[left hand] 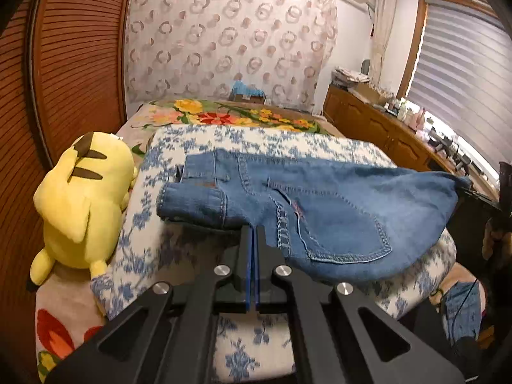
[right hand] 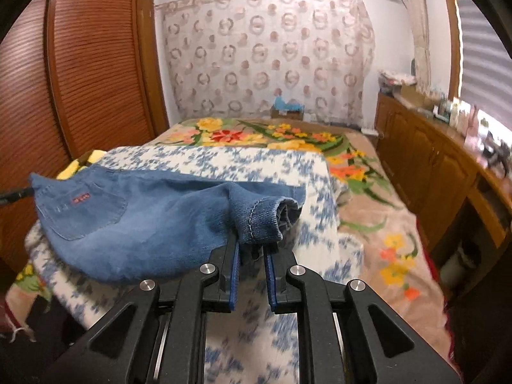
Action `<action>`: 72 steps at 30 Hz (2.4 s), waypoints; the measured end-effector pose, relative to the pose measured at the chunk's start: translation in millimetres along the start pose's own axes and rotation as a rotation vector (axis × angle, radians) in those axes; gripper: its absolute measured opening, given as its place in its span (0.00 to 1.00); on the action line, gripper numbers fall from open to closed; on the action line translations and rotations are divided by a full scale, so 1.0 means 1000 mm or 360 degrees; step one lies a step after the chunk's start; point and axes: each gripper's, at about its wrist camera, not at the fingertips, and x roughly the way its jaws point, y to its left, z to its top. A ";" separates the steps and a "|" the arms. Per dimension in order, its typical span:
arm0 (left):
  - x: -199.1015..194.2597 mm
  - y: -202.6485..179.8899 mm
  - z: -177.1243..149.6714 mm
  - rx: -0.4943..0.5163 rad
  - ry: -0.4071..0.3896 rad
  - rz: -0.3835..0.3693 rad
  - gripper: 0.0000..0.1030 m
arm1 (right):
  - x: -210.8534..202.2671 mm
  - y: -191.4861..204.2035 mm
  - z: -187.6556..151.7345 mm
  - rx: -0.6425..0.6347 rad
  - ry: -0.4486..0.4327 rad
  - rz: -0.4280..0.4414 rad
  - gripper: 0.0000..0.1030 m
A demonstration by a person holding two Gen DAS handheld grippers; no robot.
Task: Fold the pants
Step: 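Lift and fold the jeans over again, then lower and open both grippers, then grasp the jeans leg cuff with the right gripper and lift it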
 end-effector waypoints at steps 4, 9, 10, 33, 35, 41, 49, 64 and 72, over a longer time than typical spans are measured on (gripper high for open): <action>0.012 0.005 -0.017 -0.0020 0.0059 0.0047 0.00 | 0.003 0.000 -0.019 0.0027 0.0046 -0.0002 0.11; 0.023 0.009 -0.033 -0.0048 0.0110 0.0076 0.00 | 0.021 -0.006 -0.050 0.0094 0.0150 -0.0015 0.11; 0.024 0.009 -0.035 -0.0048 0.0117 0.0087 0.00 | 0.023 -0.008 -0.055 0.0107 0.0164 -0.0013 0.11; 0.049 -0.047 -0.026 0.0100 0.0138 0.0032 0.35 | 0.023 -0.004 -0.070 0.0160 0.0160 0.0003 0.14; 0.060 -0.058 -0.026 0.0123 0.0164 0.0024 0.35 | 0.024 -0.004 -0.072 0.0169 0.0160 0.0005 0.14; 0.088 -0.077 -0.028 0.0140 0.0242 0.0017 0.36 | 0.021 -0.007 -0.075 0.0192 0.0151 0.0005 0.17; 0.094 -0.079 -0.034 0.0081 0.0183 0.0002 0.37 | 0.013 -0.008 -0.074 0.0209 0.0139 0.0006 0.23; 0.094 -0.083 -0.038 0.0093 0.0145 0.0029 0.38 | 0.013 -0.005 -0.057 0.0226 0.0115 -0.0017 0.28; 0.087 -0.085 -0.035 0.0107 0.0166 0.0024 0.38 | 0.019 -0.011 -0.044 0.0267 0.0085 0.0038 0.06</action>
